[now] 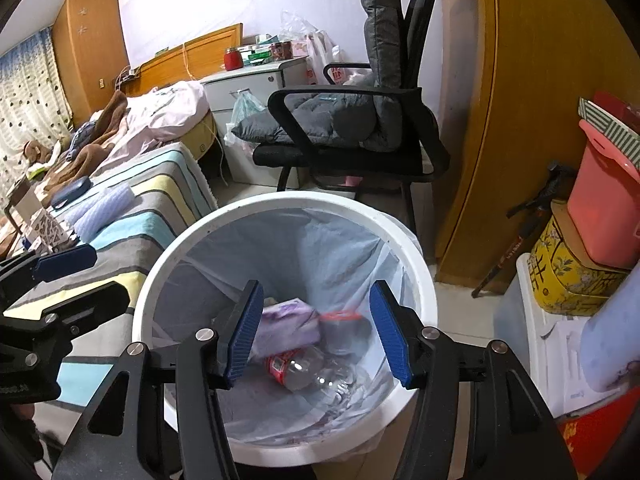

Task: Collect trash
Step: 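Withdraw both open tools from the bin toward the bed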

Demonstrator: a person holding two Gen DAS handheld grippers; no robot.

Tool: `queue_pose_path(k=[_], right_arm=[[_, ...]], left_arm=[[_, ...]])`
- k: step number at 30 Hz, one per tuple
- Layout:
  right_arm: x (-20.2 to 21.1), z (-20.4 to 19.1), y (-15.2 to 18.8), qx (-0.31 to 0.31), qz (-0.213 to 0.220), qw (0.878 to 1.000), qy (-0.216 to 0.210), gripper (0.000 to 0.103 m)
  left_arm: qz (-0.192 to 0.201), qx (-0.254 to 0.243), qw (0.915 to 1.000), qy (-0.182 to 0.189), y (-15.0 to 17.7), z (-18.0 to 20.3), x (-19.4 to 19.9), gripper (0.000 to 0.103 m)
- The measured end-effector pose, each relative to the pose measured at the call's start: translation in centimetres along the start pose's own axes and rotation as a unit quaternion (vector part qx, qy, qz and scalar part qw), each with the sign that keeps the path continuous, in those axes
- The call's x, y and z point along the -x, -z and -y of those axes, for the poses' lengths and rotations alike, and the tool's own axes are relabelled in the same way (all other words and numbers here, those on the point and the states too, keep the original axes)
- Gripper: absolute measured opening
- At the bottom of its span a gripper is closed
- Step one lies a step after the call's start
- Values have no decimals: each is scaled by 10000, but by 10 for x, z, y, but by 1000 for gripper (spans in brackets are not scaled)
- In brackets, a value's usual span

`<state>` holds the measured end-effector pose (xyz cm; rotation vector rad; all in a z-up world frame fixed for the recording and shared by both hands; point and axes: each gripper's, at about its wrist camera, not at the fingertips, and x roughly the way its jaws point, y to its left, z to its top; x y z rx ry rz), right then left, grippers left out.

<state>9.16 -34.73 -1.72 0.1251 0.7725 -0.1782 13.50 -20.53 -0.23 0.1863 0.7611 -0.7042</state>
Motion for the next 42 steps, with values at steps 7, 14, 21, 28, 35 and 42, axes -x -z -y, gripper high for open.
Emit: queue_pose_path(k=[7,14,21,28,35,42], right_arm=[[4,-4,-1,-18,64,10000,3,57],[15,-12,-3,45,224,9997,-12,57],[22,-29,-3,165,351,9992,-113,57],[28,-49,-3,294,465,9982,-235,57],[29,-76,-4,486,520,9967,-400,57],[26,-100,-7,636,542,9948,-584,57]], left_arm=[[102,48,9999,-46,1,-5,11,76],[246,140,9994,-189,3,-13,27,76],[403,261,9983,-342,10,-27,47,76],[581,436,9958,-555,18,-47,69,76],[707,635,9920,-830,31,-71,90,76],[752,837,9870,-1150,45,-98,107,77]])
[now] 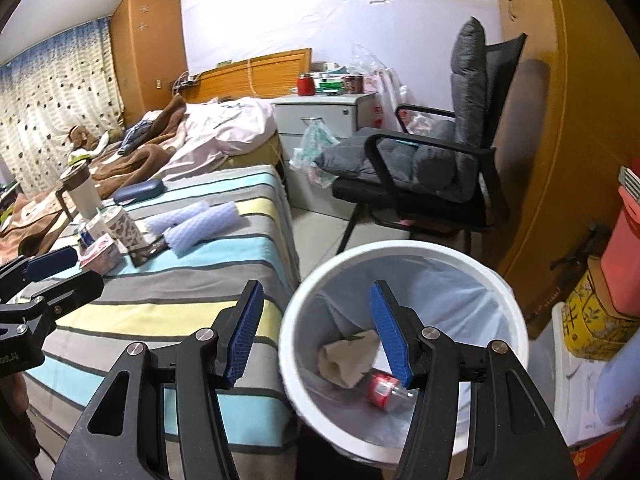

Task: Collect trash
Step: 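Withdraw both open tools from the bin toward the bed, then move the right tool to the white foam sleeve while the left tool approaches the strawberry milk carton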

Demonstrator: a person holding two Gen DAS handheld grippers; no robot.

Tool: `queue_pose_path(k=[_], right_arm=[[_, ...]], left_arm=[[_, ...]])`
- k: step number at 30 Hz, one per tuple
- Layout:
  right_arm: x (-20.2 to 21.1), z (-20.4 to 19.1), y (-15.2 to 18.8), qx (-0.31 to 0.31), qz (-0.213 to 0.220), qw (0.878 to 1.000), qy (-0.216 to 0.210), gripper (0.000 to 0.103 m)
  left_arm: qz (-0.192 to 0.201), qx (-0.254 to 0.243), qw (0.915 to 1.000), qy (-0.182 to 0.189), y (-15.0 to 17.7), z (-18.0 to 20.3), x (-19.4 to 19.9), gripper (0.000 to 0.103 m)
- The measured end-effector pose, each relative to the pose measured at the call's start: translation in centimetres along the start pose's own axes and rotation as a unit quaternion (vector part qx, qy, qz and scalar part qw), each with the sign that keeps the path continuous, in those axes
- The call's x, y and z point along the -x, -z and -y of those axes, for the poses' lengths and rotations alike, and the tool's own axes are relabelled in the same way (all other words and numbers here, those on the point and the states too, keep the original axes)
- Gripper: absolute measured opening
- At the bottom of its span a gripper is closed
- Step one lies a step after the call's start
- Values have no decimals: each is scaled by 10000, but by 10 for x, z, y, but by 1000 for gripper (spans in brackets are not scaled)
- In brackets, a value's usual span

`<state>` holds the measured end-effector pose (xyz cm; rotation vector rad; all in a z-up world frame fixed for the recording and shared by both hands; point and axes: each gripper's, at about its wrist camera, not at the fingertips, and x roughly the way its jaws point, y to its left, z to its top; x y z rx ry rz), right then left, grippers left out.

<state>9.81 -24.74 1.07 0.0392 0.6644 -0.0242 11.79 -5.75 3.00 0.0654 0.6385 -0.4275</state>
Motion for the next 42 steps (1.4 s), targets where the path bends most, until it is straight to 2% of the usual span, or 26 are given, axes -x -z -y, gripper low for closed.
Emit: queue_pose_path(k=[16,26,29,38,42], right_arm=[[-30,-52,-8,205,-188,9981,-559,60],[-57,-78,-20,337,-356,9967,-644,60],[-68,-86,-25,388,-438,9960,-672,60],[-103,-97,-35,366,-719,9935,-797,60],[-119,-101,-40,338,-840,9934,-698,60]], left_arm=[[12,737,9938,-827,23,-99,19,78],[-147,1073,9874,-1157,33,-154,10,79],[-237,1108,9861,-1214,34,-167,3,80],[-438,1005,9890,-989,26,-188,-28,81],[-510,956,9898,-927,22,-193,-43,81]])
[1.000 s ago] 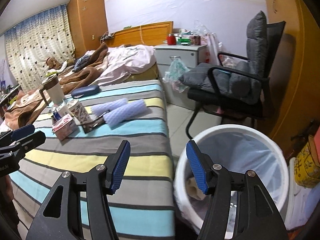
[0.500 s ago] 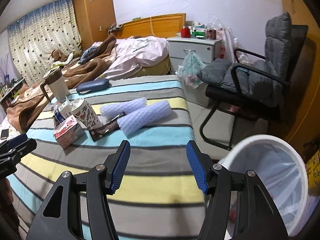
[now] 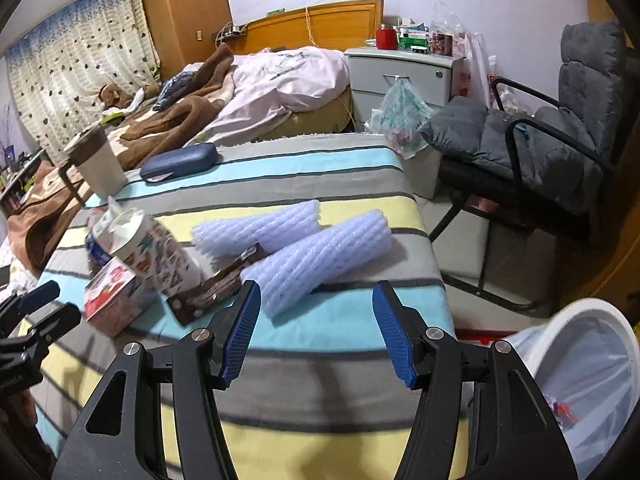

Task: Collect trash
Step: 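Move the right tool to the white foam sleeve while the left tool approaches the strawberry milk carton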

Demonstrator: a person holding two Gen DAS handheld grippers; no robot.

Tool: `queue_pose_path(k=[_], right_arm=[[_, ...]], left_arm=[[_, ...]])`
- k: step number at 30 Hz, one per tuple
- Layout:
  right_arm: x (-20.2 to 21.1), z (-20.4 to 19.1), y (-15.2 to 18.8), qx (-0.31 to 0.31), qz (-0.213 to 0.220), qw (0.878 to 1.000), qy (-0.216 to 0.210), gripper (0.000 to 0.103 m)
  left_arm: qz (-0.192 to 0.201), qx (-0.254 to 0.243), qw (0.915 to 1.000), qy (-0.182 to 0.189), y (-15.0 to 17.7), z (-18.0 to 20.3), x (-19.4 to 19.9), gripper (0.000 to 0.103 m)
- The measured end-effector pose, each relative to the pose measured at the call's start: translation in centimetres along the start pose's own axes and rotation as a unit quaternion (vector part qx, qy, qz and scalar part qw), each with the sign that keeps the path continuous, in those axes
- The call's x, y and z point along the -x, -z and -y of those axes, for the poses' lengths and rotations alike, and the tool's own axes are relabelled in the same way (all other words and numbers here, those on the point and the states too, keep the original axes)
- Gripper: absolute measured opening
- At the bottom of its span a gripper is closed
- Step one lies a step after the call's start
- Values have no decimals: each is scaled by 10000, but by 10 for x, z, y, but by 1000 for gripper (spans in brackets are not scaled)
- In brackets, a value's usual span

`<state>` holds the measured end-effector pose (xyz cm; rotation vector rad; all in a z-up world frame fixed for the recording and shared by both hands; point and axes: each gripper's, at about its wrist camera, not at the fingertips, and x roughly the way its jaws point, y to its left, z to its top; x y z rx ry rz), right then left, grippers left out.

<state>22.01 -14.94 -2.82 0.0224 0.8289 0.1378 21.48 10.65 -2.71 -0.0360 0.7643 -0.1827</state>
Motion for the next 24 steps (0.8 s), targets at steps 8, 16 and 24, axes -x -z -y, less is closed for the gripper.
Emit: queue_pose_path(k=[8,16,24], right_arm=[[-28,3,-16,-345,-177,9991,143,60],[-43,-6,-20,-199,-437,9982,372,67],[-40,6,-16,-333,-565,9975,279,67]], left_arm=[[-62,-49,10000,-16,-8,-4,-19,81],[-193,-33,9997,113,-8,-4,-29,81],[-370,-90,9991,157,-9,1,-39,81]])
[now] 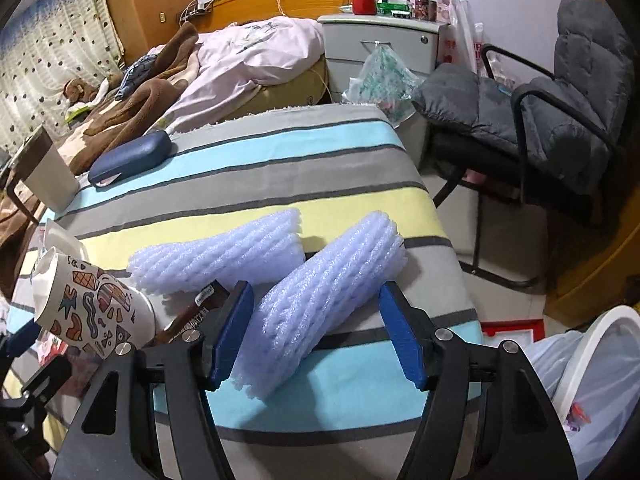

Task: Collect trash
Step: 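Move the right tool to the white foam sleeve while the left tool approaches the strawberry milk carton, then grasp the white foam sleeve with the right tool while the left tool grasps the strawberry milk carton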

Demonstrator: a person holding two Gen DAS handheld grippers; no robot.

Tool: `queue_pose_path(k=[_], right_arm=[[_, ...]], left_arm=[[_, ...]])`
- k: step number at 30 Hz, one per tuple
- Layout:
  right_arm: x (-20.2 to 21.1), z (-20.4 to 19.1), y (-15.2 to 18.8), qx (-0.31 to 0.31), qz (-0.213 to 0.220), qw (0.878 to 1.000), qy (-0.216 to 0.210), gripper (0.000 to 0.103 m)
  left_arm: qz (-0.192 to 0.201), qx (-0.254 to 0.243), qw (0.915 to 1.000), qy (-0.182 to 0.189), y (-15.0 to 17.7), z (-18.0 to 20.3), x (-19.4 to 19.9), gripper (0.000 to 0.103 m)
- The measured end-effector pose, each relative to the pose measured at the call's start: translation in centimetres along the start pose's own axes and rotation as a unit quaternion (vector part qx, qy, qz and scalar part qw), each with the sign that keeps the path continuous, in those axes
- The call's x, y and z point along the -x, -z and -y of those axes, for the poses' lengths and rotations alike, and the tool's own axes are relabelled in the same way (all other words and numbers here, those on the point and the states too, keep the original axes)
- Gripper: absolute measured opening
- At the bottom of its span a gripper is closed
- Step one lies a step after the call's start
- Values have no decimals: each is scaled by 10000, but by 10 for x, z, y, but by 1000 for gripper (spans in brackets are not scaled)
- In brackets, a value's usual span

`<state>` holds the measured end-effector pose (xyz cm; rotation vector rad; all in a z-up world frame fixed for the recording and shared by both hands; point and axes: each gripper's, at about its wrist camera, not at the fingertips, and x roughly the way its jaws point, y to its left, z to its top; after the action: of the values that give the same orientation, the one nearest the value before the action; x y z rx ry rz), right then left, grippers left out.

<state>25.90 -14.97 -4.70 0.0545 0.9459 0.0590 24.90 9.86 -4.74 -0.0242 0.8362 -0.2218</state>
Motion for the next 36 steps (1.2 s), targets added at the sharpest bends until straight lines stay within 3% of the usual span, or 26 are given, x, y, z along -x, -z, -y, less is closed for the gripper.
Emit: queue_pose_path(k=[2,6,12,15,36], right_arm=[[1,0,1,42,44,10000,-2,66],[2,-1,2,82,29,9995,-298,50],[3,-4,2,192,10,9980,-602,33],[5,-6,5,293,38,9971,-707,27],[36,-1,23,418,280,9951,-846,24]], left_arm=[[-30,-45,10000,3,-1,2,-2,81],[12,-103,9999,33,-1,6,-2,80],[-37,-161,9997,152,0,12,-2,63],[-59,-89,9998,175,1,12,-2,62],[153,10,9998,137,19,35,31,59]])
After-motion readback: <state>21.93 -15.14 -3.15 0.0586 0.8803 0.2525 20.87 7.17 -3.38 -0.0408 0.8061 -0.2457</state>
